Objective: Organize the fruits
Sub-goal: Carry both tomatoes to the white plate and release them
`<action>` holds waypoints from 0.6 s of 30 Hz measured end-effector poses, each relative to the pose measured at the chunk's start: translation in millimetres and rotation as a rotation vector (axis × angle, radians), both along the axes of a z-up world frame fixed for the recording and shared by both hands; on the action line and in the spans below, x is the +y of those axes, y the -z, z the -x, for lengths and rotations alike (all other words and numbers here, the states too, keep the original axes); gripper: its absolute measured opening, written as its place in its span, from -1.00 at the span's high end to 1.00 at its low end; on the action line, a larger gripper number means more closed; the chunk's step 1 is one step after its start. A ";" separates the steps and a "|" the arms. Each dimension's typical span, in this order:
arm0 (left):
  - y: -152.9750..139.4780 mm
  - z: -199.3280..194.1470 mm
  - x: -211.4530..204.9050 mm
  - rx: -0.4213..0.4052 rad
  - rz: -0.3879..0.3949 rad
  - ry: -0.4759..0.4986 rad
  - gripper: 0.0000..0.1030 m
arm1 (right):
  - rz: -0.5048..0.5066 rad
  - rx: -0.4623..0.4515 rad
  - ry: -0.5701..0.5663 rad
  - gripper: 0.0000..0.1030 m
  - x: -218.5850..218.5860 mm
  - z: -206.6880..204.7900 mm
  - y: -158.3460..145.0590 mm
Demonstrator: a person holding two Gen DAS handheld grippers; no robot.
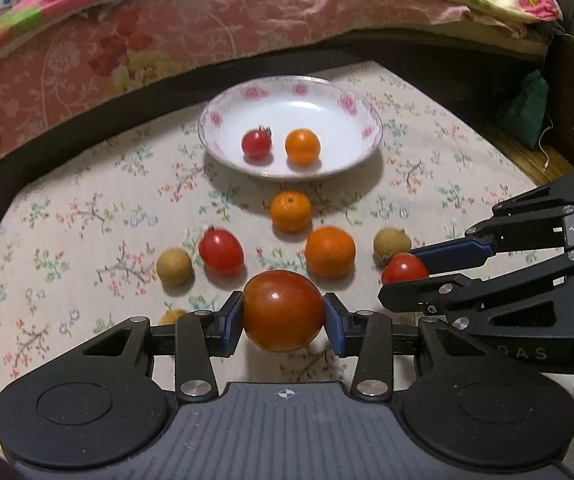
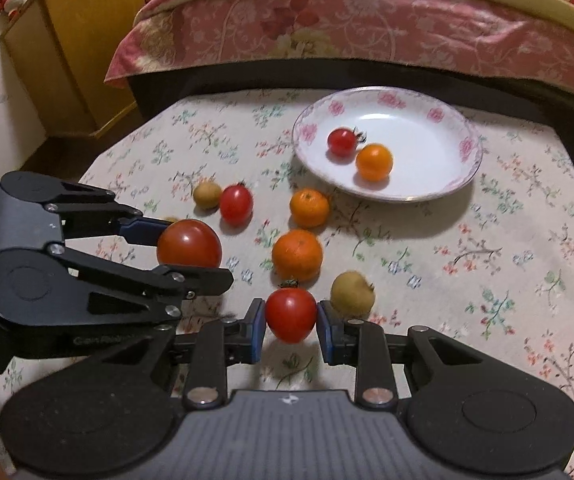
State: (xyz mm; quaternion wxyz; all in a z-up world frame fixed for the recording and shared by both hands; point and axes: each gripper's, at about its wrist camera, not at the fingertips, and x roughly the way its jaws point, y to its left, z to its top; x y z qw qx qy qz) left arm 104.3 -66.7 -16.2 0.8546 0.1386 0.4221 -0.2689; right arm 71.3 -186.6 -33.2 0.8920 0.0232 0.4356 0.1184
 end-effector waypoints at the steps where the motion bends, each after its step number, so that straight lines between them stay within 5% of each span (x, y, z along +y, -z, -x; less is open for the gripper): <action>1: -2.1 -2.2 -1.2 -0.006 0.003 -0.004 0.03 | -0.001 -0.004 0.006 0.46 -1.2 -1.7 -2.1; 18: -20.6 -66.3 -34.8 -0.096 0.042 -0.030 0.05 | 0.036 -0.110 0.105 0.46 -36.6 -60.6 -23.1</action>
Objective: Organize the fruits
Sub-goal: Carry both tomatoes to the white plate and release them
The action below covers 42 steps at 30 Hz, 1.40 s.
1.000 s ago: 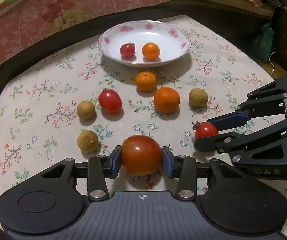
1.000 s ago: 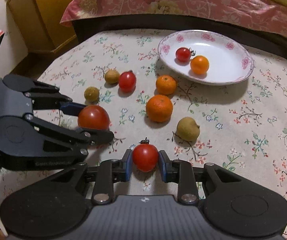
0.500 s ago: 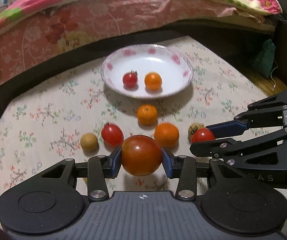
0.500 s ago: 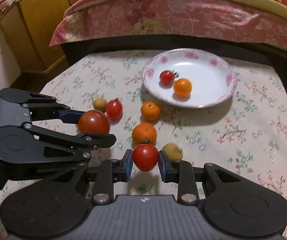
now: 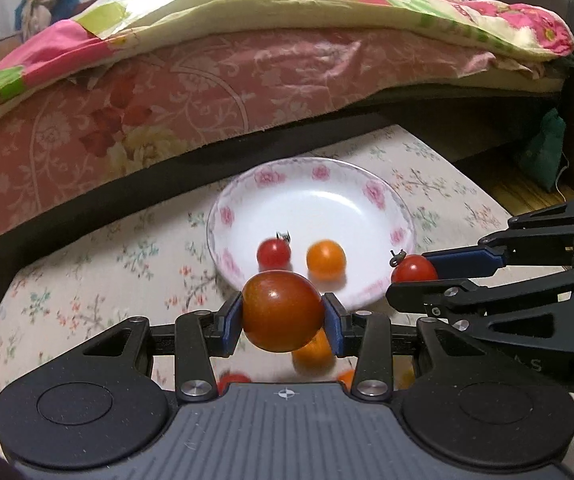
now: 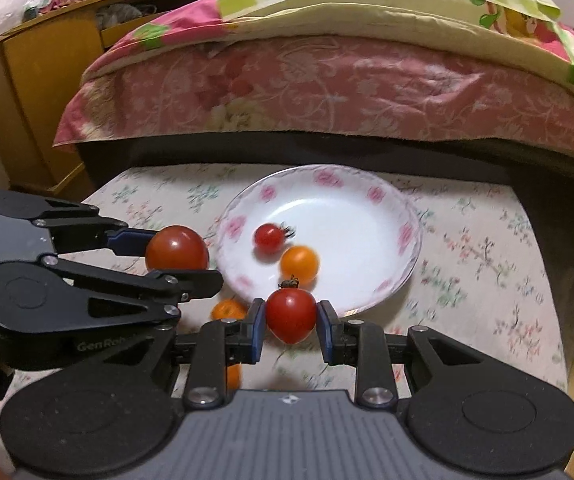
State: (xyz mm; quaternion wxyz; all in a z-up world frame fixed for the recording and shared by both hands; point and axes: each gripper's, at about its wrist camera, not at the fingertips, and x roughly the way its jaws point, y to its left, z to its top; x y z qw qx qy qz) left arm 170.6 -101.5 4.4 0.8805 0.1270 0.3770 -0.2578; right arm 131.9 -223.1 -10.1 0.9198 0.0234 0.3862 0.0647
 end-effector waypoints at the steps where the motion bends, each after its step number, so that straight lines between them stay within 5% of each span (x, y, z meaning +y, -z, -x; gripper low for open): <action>1: 2.0 -4.7 -2.0 0.001 0.000 -0.003 0.05 | 0.001 0.000 0.002 0.46 -1.5 -4.0 2.1; 42: 39.3 -58.8 -28.8 0.014 -0.044 -0.013 0.03 | 0.072 0.014 0.024 0.43 -21.0 -58.1 43.5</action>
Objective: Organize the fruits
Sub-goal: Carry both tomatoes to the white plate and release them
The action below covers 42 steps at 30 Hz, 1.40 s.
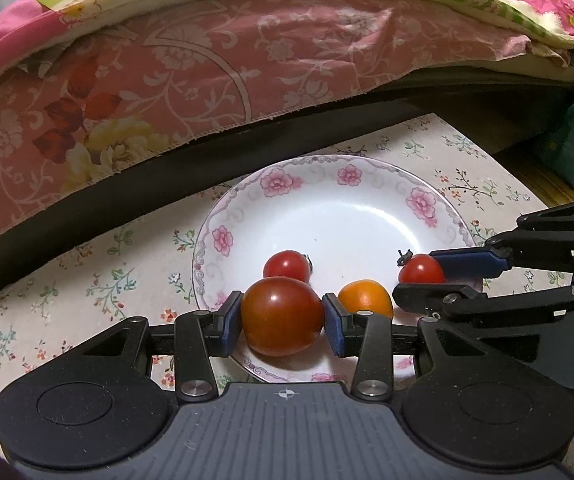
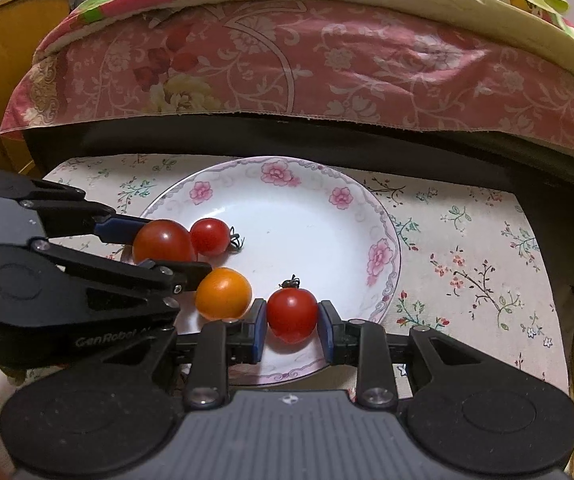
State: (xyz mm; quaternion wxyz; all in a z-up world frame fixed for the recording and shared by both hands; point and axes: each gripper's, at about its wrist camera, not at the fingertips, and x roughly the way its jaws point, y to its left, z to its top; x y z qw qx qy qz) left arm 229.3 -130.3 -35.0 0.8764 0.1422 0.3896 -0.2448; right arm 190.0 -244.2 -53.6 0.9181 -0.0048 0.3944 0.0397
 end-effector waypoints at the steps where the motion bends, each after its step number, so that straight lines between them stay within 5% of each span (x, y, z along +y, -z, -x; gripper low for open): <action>1: 0.1 -0.3 0.1 -0.001 0.001 -0.002 0.02 | -0.001 -0.001 0.002 0.43 -0.1 -0.3 0.0; 28: -58.2 27.1 22.0 -0.089 0.042 -0.029 -0.18 | -0.016 -0.091 -0.007 0.36 8.9 34.1 -48.3; 42: -60.7 78.5 69.9 -0.044 0.046 -0.059 -0.20 | -0.019 -0.019 -0.077 0.36 34.0 92.0 -47.6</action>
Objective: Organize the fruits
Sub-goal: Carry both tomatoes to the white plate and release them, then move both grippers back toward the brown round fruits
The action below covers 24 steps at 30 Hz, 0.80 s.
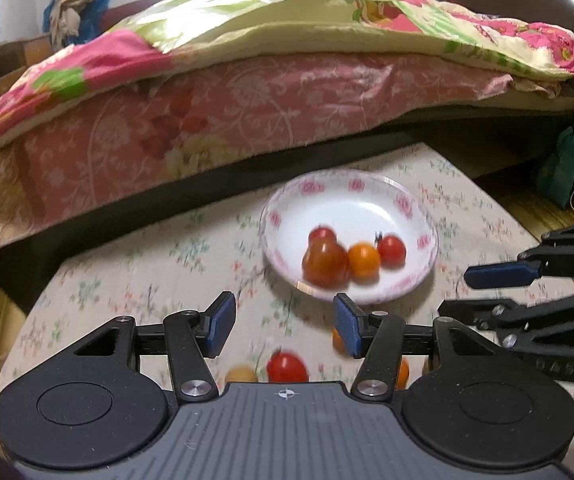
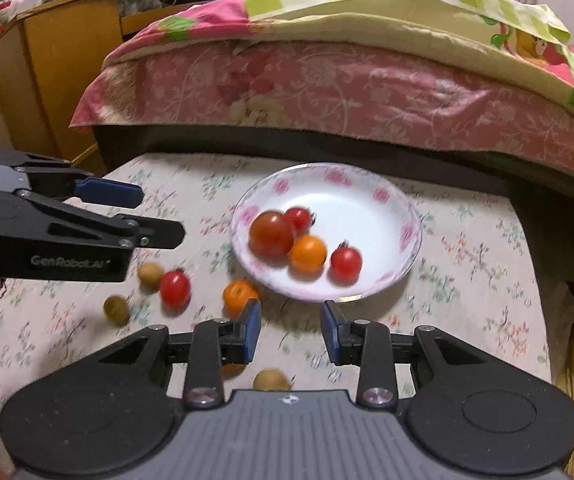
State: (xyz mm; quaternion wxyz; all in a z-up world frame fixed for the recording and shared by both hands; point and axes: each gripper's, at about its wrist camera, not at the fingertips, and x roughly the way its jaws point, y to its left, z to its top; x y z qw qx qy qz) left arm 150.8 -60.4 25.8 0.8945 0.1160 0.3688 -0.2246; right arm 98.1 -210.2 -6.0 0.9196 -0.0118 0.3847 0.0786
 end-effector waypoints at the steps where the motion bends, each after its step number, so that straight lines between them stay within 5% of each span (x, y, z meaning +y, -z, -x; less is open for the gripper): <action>1: 1.5 3.5 3.2 0.007 -0.003 -0.003 -0.20 | -0.003 0.007 -0.003 0.36 1.0 3.3 0.7; 12: 17.1 36.8 28.9 0.086 -0.043 -0.016 -0.23 | 0.000 0.098 -0.026 0.36 7.1 30.4 17.3; 24: 37.0 40.1 37.1 0.133 -0.063 -0.020 -0.26 | 0.004 0.149 -0.040 0.36 6.5 15.6 38.6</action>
